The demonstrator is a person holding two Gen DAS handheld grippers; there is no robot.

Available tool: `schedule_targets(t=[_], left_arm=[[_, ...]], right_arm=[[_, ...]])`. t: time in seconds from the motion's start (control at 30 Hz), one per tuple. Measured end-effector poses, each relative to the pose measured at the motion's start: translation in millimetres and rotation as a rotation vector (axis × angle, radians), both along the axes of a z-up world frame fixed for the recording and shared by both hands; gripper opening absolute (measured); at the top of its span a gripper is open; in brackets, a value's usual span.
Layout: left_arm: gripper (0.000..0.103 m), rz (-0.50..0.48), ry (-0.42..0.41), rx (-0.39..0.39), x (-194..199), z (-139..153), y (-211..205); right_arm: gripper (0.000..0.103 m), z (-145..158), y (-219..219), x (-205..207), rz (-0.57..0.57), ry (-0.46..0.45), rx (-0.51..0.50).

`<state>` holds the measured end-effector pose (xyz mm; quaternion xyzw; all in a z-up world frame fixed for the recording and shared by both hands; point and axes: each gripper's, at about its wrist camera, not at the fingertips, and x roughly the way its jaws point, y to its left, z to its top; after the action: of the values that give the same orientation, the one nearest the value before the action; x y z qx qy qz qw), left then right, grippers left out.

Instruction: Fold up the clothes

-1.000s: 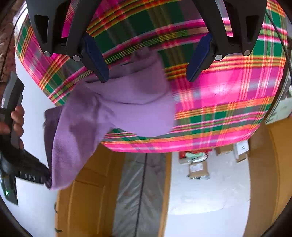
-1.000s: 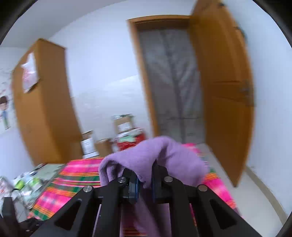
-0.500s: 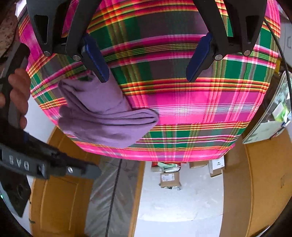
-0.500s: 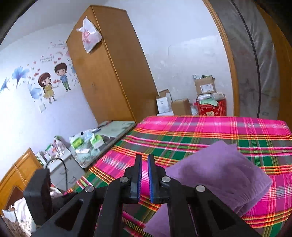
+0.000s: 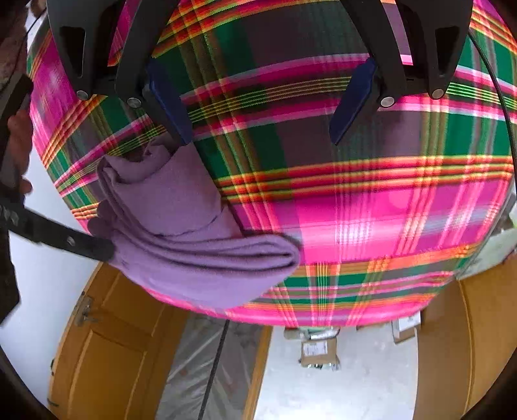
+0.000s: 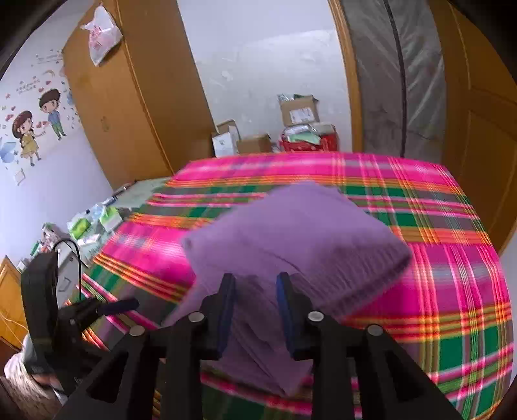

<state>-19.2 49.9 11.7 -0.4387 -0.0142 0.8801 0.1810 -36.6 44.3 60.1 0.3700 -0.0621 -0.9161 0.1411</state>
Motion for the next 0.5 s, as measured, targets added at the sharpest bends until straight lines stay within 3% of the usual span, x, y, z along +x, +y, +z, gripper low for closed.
schedule_targets(t=[0.13, 0.27, 0.5], left_arm=[[0.089, 0.007, -0.007, -0.001, -5, -2, 1], [0.089, 0.009, -0.004, -0.027, -9, -3, 5], [0.090, -0.005, 0.028, -0.111, -7, -5, 15]], right_arm=[[0.043, -12, 18, 13, -0.024, -0.019, -0.046], [0.047, -19, 29, 22, -0.042, -0.038, -0.077], [0.050, -37, 37, 24, -0.079, -0.100, -0.046]])
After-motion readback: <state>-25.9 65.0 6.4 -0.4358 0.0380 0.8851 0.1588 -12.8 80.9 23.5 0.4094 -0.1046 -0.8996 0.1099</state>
